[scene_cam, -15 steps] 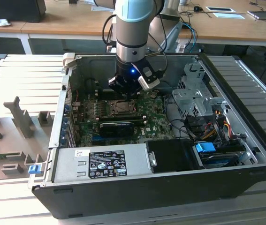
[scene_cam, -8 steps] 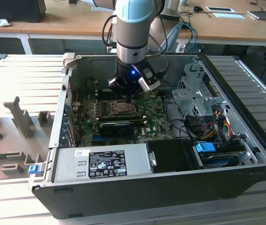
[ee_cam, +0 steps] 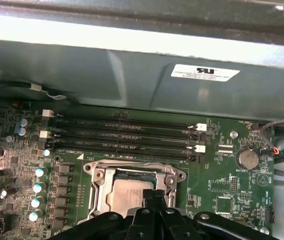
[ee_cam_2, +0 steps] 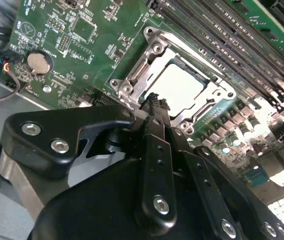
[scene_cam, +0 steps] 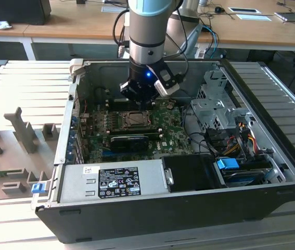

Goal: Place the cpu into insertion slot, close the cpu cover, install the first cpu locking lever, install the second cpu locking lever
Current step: 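Install the second cpu locking lever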

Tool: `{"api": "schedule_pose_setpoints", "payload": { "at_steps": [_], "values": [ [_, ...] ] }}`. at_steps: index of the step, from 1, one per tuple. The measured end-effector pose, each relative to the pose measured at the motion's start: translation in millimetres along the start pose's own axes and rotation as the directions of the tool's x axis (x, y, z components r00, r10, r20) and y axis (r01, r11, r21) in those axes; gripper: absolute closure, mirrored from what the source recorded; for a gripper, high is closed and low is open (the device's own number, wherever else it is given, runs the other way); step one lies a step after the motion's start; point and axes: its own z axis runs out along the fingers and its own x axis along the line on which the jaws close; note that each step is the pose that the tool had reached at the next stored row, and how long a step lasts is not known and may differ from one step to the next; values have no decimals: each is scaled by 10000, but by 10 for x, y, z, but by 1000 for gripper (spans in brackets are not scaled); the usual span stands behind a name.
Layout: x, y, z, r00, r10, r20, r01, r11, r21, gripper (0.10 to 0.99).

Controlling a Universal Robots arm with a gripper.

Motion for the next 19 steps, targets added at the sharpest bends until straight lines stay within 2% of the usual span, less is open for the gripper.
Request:
{"api": "schedule_pose_setpoints", "payload": {
  "at_steps": [7, 11, 15, 18, 19],
  "values": [
    [12, -120, -1, 10000, 0, 1, 0, 10000, -1, 980],
    [11, -120, -44, 10000, 0, 0, 0, 10000, 2, 980],
    [13, -143, -48, 10000, 0, 1, 0, 10000, 0, 980],
    [23, -245, -59, 10000, 1, 1, -1, 10000, 0, 980],
    [25, -259, -61, 10000, 1, 0, -1, 10000, 0, 980]
  ]
}}
